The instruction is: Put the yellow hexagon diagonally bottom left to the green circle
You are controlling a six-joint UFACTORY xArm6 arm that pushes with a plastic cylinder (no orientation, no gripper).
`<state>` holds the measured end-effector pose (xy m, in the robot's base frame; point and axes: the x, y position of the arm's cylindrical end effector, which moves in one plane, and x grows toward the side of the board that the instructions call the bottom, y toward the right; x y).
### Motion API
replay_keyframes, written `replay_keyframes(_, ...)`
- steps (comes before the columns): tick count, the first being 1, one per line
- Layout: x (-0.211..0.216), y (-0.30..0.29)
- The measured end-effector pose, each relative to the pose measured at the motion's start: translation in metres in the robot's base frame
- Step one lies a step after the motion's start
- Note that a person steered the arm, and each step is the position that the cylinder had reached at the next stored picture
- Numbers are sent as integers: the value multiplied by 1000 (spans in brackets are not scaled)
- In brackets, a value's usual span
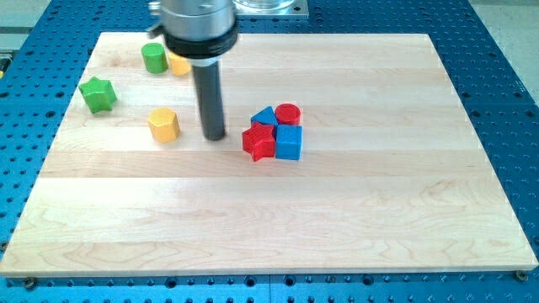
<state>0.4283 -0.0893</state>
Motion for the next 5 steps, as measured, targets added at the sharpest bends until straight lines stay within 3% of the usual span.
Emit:
replay_keyframes(3,13,-27)
replay_keyframes(5,-6,-93)
